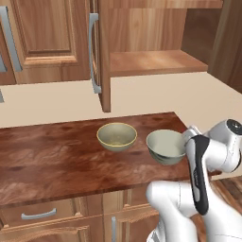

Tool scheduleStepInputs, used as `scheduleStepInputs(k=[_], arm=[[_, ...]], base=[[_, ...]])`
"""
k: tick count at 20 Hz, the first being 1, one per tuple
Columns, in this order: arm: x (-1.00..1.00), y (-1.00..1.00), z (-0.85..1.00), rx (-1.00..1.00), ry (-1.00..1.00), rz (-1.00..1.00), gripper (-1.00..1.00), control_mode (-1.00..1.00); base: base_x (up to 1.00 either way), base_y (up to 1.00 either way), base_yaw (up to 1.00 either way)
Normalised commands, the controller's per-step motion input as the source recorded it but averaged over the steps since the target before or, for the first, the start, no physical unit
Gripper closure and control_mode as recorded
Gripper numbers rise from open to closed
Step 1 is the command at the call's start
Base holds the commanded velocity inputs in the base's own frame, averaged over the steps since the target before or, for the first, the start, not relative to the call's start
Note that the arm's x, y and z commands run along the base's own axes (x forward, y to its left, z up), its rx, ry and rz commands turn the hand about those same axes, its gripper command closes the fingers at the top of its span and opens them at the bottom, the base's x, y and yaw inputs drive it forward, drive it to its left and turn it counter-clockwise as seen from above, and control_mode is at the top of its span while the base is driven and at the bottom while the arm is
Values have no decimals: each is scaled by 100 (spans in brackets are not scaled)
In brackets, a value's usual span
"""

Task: Open the cabinet. Pick the bowls from the counter and place them in the cabinet. Then close the cabinet.

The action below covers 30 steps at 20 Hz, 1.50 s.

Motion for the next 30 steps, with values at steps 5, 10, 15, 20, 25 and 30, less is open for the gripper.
scheduleStepInputs(k=[5,10,15,20,25,30], arm=[[16,-5,-10,0,-1,0,-100,-100],[26,-4,-12,0,0,0,-100,-100],[26,-2,-18,1,0,0,-100,-100],[23,-11,-25,4,0,0,-100,-100],[32,-12,-24,4,0,0,-100,-100],[32,-12,-26,4,0,0,-100,-100]], base=[[0,0,0],[0,0,0],[0,0,0],[0,0,0],[0,0,0],[0,0,0]])
